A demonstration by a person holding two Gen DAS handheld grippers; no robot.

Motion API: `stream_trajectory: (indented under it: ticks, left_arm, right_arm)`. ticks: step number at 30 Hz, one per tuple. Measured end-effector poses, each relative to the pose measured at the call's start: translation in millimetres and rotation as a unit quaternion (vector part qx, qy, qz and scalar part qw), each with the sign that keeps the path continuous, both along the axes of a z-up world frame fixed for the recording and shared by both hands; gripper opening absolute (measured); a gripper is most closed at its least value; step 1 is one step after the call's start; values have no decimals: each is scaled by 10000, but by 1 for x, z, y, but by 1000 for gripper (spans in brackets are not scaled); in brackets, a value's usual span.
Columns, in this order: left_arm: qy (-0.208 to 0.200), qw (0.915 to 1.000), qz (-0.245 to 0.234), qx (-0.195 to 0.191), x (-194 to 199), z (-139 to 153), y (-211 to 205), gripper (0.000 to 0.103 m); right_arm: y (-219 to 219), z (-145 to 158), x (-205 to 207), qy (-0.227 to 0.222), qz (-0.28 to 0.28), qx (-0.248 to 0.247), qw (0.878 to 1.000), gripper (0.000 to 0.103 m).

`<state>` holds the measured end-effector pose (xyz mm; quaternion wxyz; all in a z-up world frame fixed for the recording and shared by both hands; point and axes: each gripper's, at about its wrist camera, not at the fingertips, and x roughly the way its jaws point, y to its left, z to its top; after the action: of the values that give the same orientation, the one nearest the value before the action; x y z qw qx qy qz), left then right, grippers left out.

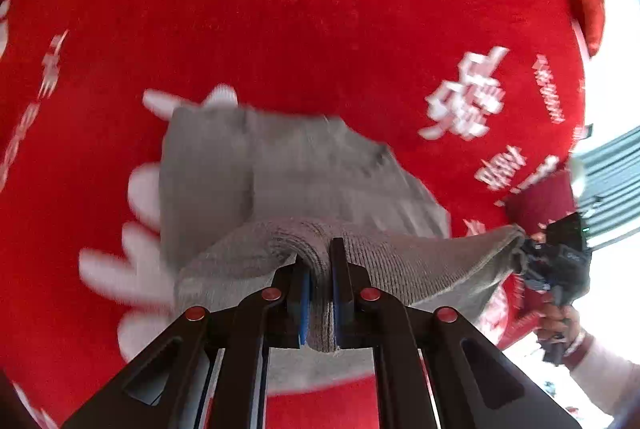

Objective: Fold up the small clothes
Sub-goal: 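Lift the hem with both grippers and fold it toward the collar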

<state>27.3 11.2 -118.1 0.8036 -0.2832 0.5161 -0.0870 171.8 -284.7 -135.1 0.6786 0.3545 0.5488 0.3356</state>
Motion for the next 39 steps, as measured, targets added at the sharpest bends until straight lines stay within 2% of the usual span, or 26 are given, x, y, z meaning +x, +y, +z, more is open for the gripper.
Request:
stream_trajectory:
  ticks: [5, 6, 8, 9, 11, 13, 15, 16, 17, 18, 19, 21, 24, 28, 29, 30, 31, 32, 33, 35, 36, 39]
  left_arm:
    - [312, 9979, 330, 464, 70, -42, 0, 10]
    - [357, 9972, 404, 522, 77, -47, 1, 10]
    - [514, 9945, 615, 672, 86, -60, 7, 10]
    - [593, 9935, 680, 699, 88, -66, 10, 10]
    - [823, 9909, 785, 717, 96, -77, 16, 15]
    - [881, 9898, 871, 705, 96, -77, 21, 15]
    - [826, 9876, 877, 1005, 95, -65, 21, 17]
    - [794, 9861, 870, 1175, 92, -58, 21, 38]
    - [779, 9835, 899, 1363, 89, -50, 21, 71]
    - [766, 9802, 951, 1557, 85, -42, 21, 77]
    - [694, 9779, 946, 1732, 80, -34, 20, 78]
    - [750, 9775, 865, 1771, 77, -29, 17, 78]
    - [909, 9746, 660, 1935, 74, -35, 6, 78]
    - [1089, 9695, 497, 2139, 85, -61, -10, 78]
    - [1132, 9666, 525, 2240, 89, -69, -9, 78]
    - [1201, 9625, 560, 2365, 94, -76, -13, 78]
    - [1374, 9554, 645, 2533, 98, -88, -12, 78]
    - [1528, 9537, 747, 2482, 99, -98, -8, 78]
    - [1539, 9559, 828, 2362, 99, -100, -5, 78]
    - [1591, 9556, 979, 2280, 95, -95, -1, 78]
    - [1619, 9530, 954, 2377, 93, -91, -2, 78]
    - [1667, 9430, 740, 2785, 84, -76, -14, 78]
  right_arm:
    - [13, -52, 67, 267, 82, -379, 9989, 7]
    - [16, -65, 79, 338, 110, -484, 9982, 7]
    - [18, -73, 86, 380, 115, -572, 9976, 7]
    - [20, -94, 100, 531, 73, -724, 9959, 7]
    - [20, -115, 110, 751, 9, -909, 9930, 7]
    - [23, -129, 115, 934, 2, -1020, 9904, 8]
    - [23, -131, 116, 1004, -31, -1030, 9896, 9]
    - [24, -130, 116, 1000, -47, -1039, 9895, 13]
    - [25, -117, 116, 867, -7, -1129, 9898, 18]
    - [24, -112, 115, 797, -1, -1191, 9897, 34]
    - [22, -104, 114, 702, -22, -1288, 9892, 48]
    - [13, -91, 110, 567, -130, -1389, 9886, 51]
    - [3, -83, 103, 531, -116, -1727, 9835, 51]
    - [7, -97, 107, 582, 189, -2201, 9736, 49]
    - [10, -105, 109, 668, 256, -2238, 9720, 42]
    - [15, -111, 112, 681, 322, -2369, 9686, 9]
    - [19, -115, 115, 598, 353, -2585, 9635, 6]
    - [21, -117, 117, 512, 361, -2695, 9609, 6]
    - [21, -119, 119, 428, 340, -2789, 9588, 6]
    - [21, -116, 124, 325, 217, -3169, 9476, 6]
    - [20, -113, 124, 297, 200, -3324, 9425, 7]
    - [17, -100, 115, 116, 357, -3475, 9369, 8]
